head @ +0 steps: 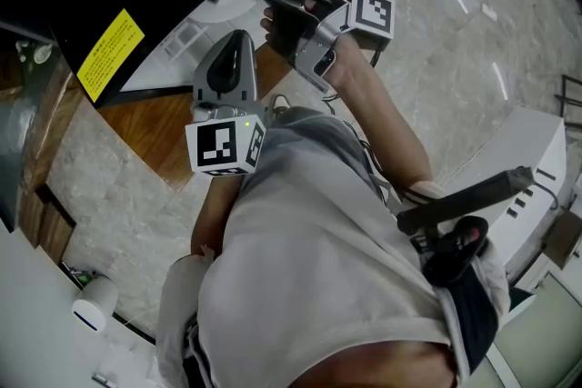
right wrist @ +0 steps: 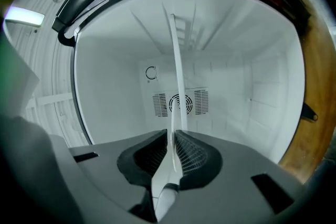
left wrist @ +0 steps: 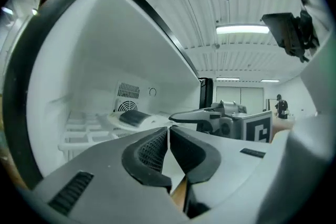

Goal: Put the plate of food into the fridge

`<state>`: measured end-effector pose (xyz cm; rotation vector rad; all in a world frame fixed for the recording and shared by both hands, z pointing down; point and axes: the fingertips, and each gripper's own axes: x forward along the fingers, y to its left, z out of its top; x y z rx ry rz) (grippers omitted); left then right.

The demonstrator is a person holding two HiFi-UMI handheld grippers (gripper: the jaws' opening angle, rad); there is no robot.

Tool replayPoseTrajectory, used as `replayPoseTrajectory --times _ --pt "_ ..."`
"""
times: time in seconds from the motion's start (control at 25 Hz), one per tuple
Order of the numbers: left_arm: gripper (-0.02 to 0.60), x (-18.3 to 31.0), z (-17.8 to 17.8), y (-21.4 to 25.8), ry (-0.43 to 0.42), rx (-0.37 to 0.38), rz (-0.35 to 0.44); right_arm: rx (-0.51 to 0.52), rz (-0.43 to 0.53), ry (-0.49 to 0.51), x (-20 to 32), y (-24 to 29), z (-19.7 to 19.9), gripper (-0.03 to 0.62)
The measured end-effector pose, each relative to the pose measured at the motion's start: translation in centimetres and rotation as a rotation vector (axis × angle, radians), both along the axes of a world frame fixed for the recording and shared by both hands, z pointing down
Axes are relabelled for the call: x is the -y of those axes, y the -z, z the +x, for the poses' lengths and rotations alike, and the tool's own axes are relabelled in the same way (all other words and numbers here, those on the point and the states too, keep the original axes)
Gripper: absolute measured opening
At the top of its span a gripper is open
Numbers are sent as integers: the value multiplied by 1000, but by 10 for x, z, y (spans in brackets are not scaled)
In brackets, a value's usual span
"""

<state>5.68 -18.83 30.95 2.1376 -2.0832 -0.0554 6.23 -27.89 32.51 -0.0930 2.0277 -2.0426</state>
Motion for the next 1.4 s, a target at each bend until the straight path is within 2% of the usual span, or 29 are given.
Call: replayPoseTrajectory --times 0.12,0.2,0.28,0.32,0.4,0.48,0.52,0.6,0.72,0.88,1.16,1.4 --pt "31 12 -4 2 28 14 -5 12 73 26 -5 10 6 121" --pt "31 20 -12 10 44 15 -2 -17 188 23 -5 21 8 124" --pt "31 21 -16 18 56 21 13 -123 381 -18 -6 28 13 113" --pt "31 18 -17 19 61 22 17 -211 501 -49 -9 28 16 75" --pt "31 9 -18 16 71 16 14 -410 793 -108 -20 25 20 34" --pt "31 0 -19 10 86 -1 4 -549 1057 -119 -39 27 12 28" --pt "31 -4 -21 6 94 -10 1 -589 1147 -102 -49 28 5 28" --pt "31 -9 -25 0 107 -23 -10 -627 1250 -63 -67 28 -12 28" --pt "31 -16 -30 -2 112 -27 -21 -658 1323 -55 -80 27 -29 28" --pt "31 -27 -34 0 118 -26 -19 -700 1372 -87 -78 28 -40 28" --pt "31 -27 -34 2 120 -34 -12 -726 1347 -115 -51 27 -41 28" --pt "31 -24 -33 1 113 -40 -9 -733 1370 -80 -44 26 -44 25"
